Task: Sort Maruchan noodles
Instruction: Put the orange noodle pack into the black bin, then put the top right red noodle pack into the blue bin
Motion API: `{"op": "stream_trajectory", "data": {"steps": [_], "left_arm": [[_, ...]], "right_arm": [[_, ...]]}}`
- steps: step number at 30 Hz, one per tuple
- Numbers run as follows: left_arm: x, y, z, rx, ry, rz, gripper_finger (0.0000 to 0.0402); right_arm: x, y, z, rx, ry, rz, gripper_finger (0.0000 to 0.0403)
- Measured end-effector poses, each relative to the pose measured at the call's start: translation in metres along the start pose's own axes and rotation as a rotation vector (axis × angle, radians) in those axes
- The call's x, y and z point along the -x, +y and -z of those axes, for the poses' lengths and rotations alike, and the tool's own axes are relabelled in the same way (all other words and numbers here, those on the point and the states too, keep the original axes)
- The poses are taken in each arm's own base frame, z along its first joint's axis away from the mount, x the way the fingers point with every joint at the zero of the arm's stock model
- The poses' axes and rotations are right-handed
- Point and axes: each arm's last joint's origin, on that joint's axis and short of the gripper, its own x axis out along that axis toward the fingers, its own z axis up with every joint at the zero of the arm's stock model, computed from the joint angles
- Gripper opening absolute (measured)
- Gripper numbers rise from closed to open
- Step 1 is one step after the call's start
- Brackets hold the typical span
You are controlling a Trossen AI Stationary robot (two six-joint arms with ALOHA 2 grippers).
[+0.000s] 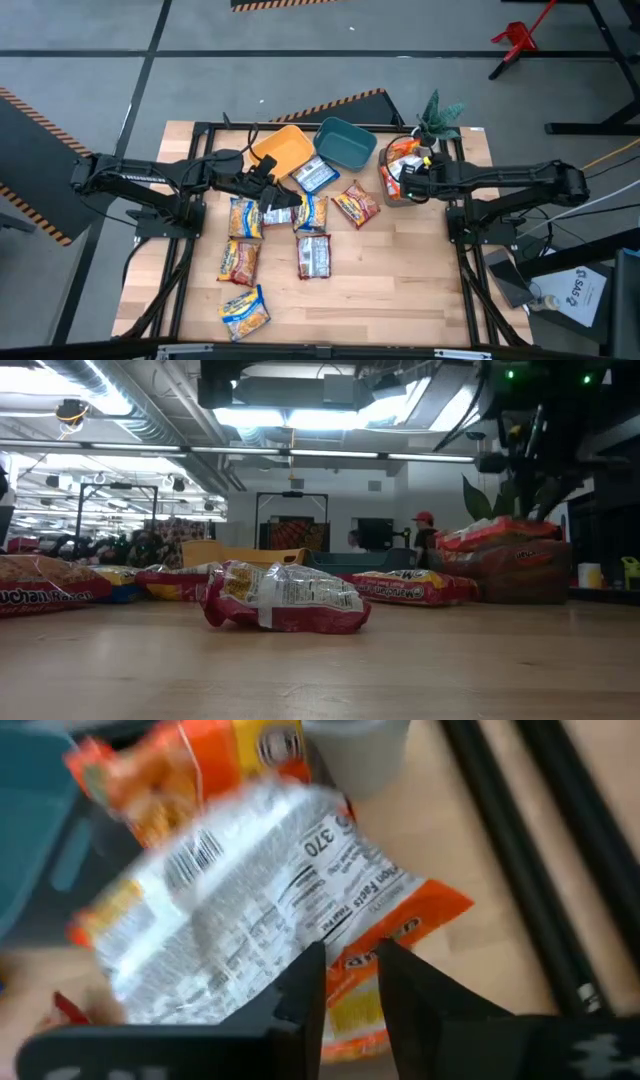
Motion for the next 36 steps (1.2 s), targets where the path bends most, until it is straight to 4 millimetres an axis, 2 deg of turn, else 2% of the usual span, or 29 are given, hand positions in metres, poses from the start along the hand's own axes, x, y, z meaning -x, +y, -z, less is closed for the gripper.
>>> {"op": "stream_trajectory", "data": {"steps": [4,8,11,17,22,25,28,33,36], "left_arm": [[0.0,0.0,0.0,0.0,0.0,-0.001,0.0211],[0.0,0.0,0.0,0.0,0.0,0.0,0.0211],[0.0,0.0,0.0,0.0,0.0,-0.001,0.0211],[0.0,-0.001,0.001,-0.003,0.025,0.017,0.0211],[-0.001,-0.005,0.008,-0.045,0.095,0.057,0.0211],[-0.003,-0.005,0.018,-0.06,0.154,0.036,0.0211],[-0.005,-0.003,0.027,-0.074,0.197,-0.013,0.0211],[-0.018,0.005,0.035,-0.072,0.227,-0.064,0.0211],[-0.027,0.01,0.036,-0.069,0.228,-0.073,0.0211]], "right_arm": [[-0.013,-0.001,0.011,-0.003,0.071,-0.026,0.0074],[-0.013,-0.001,0.012,-0.004,0.109,-0.027,0.0072],[-0.004,0.004,0.007,0.004,0.12,-0.06,0.0072],[0.025,0.016,-0.011,0.064,0.11,-0.145,0.0072],[0.042,0.029,-0.013,0.248,0.195,-0.289,0.0072],[0.052,0.037,0.002,0.365,0.279,-0.448,0.0072],[0.062,0.046,0.027,0.506,0.299,-0.595,0.0072],[0.068,0.053,0.073,0.831,0.236,-0.68,0.0077],[0.063,0.059,0.101,1.043,0.222,-0.715,0.0107]]}}
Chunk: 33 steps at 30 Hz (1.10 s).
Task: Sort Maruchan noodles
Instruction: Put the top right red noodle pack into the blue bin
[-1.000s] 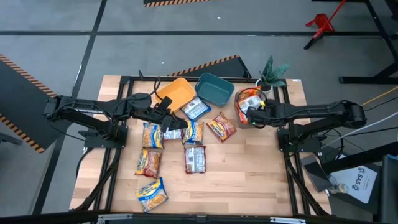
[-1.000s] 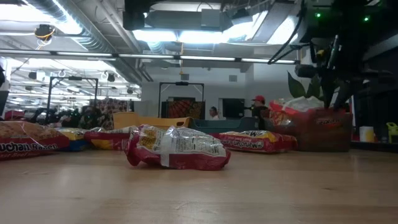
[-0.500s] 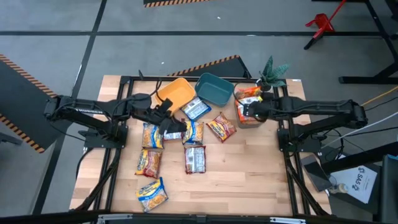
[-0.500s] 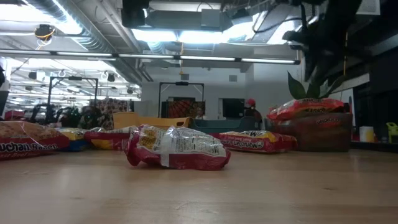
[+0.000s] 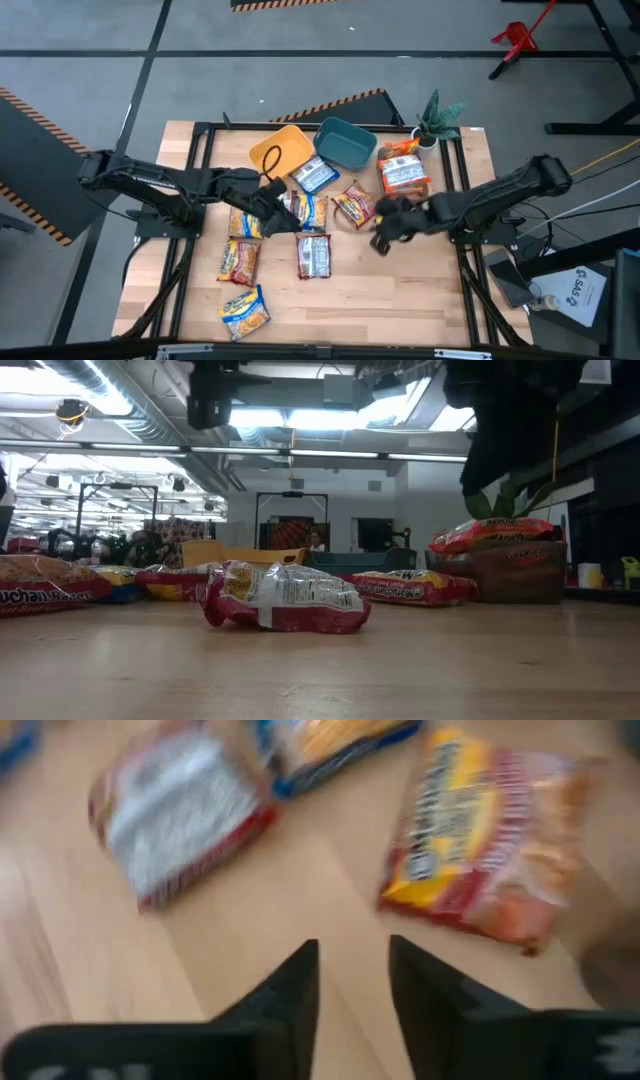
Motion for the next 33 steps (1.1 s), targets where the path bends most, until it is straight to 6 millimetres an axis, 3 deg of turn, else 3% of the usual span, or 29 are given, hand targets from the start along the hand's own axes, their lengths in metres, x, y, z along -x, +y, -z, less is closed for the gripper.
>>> {"op": "stream_trajectory", "data": {"steps": [4,10,17,19,24,33], "left_arm": [[-0.009,0.008,-0.008,0.013,-0.037,-0.003,0.0211],[-0.022,0.03,-0.027,0.075,-0.081,-0.011,0.0211],[-0.038,0.056,-0.042,0.111,-0.11,-0.021,0.0211],[-0.043,0.064,-0.043,0.128,-0.104,-0.03,0.0211],[-0.054,0.074,-0.044,0.149,-0.104,-0.024,0.0211],[-0.052,0.08,-0.049,0.158,-0.131,-0.041,0.0211]], "right_arm": [[-0.028,0.016,0.009,0.245,0.043,-0.015,0.0173],[-0.058,0.013,0.022,0.469,0.071,0.22,0.0261],[-0.076,0.011,0.024,0.681,0.035,0.389,0.0299],[-0.081,0.008,0.023,0.612,0.056,0.373,0.03],[-0.083,-0.008,0.009,0.246,0.101,0.307,0.0293],[-0.073,-0.031,-0.024,-0.003,0.019,0.241,0.0292]]}}
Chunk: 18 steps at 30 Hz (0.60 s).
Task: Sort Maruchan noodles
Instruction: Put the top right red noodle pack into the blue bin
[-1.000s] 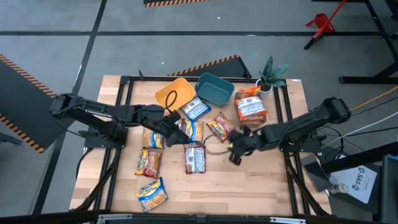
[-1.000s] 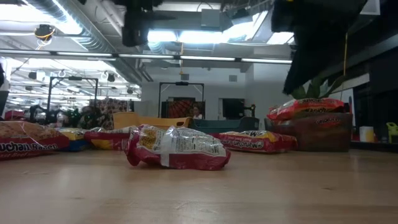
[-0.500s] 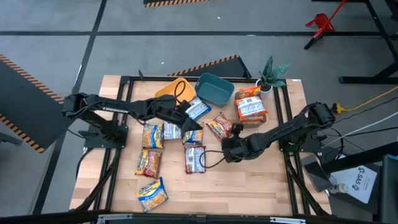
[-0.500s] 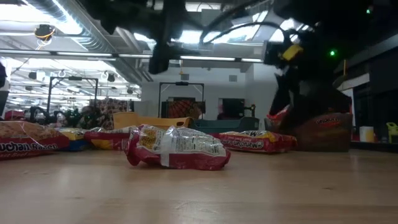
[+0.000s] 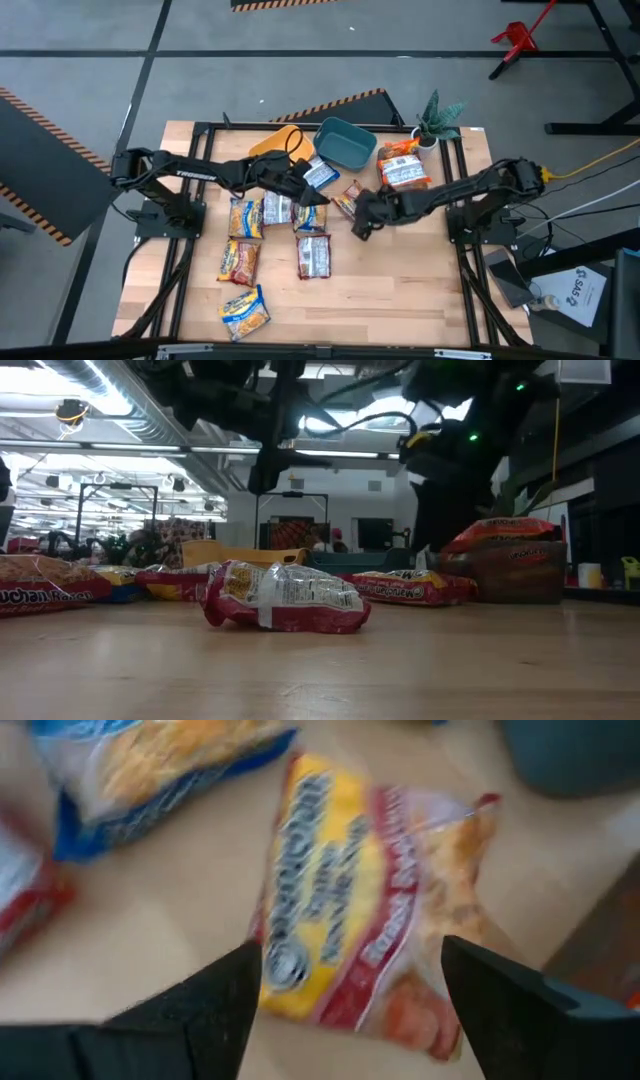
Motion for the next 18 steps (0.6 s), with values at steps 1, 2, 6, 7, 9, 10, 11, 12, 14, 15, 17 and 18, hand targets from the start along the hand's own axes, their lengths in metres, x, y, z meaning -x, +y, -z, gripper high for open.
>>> {"op": "stream_trajectory", "data": {"steps": [1,2,6,7,9,10,11,12,14,15,17,18], "left_arm": [[0.0,0.001,-0.001,0.001,-0.003,-0.002,0.0211],[0.0,0.001,-0.001,0.002,-0.004,-0.004,0.0211],[0.001,0.002,-0.002,0.005,-0.003,-0.011,0.0211],[0.001,0.002,-0.002,0.005,-0.001,-0.01,0.0211],[0.001,0.002,-0.001,0.007,0.012,-0.003,0.0211],[0.001,0.002,-0.001,0.008,0.023,0.001,0.0211],[0.001,0.002,0.0,0.01,0.038,0.005,0.0211],[0.0,0.002,0.001,0.011,0.048,0.01,0.0211],[0.0,0.001,0.003,0.009,0.06,0.007,0.0211],[0.0,0.001,0.005,0.009,0.064,0.004,0.0211],[-0.001,-0.001,0.006,0.006,0.07,0.008,0.0211],[-0.001,-0.002,0.008,0.004,0.072,0.009,0.0211]], "right_arm": [[-0.002,-0.003,-0.002,-0.018,0.004,0.004,0.0292],[-0.005,-0.006,-0.004,-0.03,0.015,0.008,0.0292],[-0.023,-0.005,-0.006,-0.052,0.04,-0.023,0.0292],[-0.027,-0.002,-0.007,-0.055,0.04,-0.044,0.0292],[-0.032,0.001,-0.004,-0.059,0.065,-0.063,0.0292],[-0.034,0.004,-0.003,-0.068,0.074,-0.074,0.0292],[-0.033,0.007,-0.002,-0.083,0.085,-0.097,0.0292],[-0.032,0.01,-0.001,-0.096,0.093,-0.121,0.0292],[-0.028,0.02,0.007,-0.094,0.105,-0.147,0.0292],[-0.025,0.026,0.011,-0.094,0.112,-0.166,0.0291],[-0.015,0.035,0.018,-0.121,0.135,-0.22,0.0291],[-0.01,0.04,0.022,-0.142,0.139,-0.243,0.0291]]}}
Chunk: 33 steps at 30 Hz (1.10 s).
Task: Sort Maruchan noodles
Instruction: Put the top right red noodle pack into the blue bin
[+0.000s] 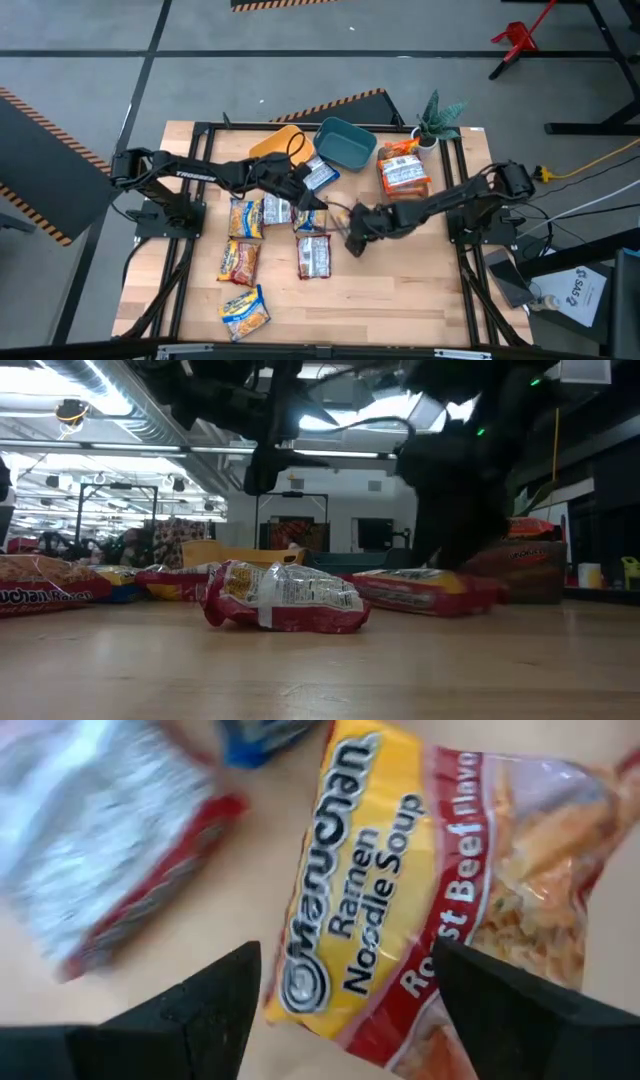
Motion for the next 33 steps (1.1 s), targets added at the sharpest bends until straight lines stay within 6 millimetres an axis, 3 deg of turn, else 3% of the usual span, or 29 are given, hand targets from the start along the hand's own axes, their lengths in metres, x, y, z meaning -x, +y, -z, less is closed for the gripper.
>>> {"op": "stream_trajectory", "data": {"steps": [4,9,13,17,20,25,29,33], "left_arm": [[-0.003,-0.005,0.008,-0.011,0.009,-0.002,0.0211],[-0.018,-0.011,0.036,0.01,0.082,-0.028,0.0211],[-0.039,-0.01,0.068,-0.008,0.167,-0.057,0.0211],[-0.056,0.007,0.084,-0.018,0.147,-0.173,0.0211],[-0.064,0.018,0.087,-0.022,0.128,-0.223,0.0211],[-0.069,0.02,0.076,-0.022,0.097,-0.139,0.02],[-0.068,0.023,0.064,-0.008,0.068,-0.146,0.0154],[-0.07,0.026,0.054,-0.015,0.055,-0.164,0.0083]], "right_arm": [[0.028,0.017,0.008,-0.146,-0.067,-0.101,0.0291],[0.056,0.013,0.029,-0.392,-0.152,0.011,0.0291],[0.061,0.012,0.047,-0.493,-0.138,0.033,0.0291],[0.061,0.014,0.061,-0.539,-0.167,0.029,0.0291],[0.062,0.015,0.067,-0.599,-0.221,0.027,0.0291],[0.067,0.018,0.074,-0.632,-0.26,0.001,0.0291],[0.067,0.019,0.076,-0.642,-0.257,-0.006,0.0291],[0.067,0.019,0.076,-0.642,-0.277,-0.004,0.0291]]}}
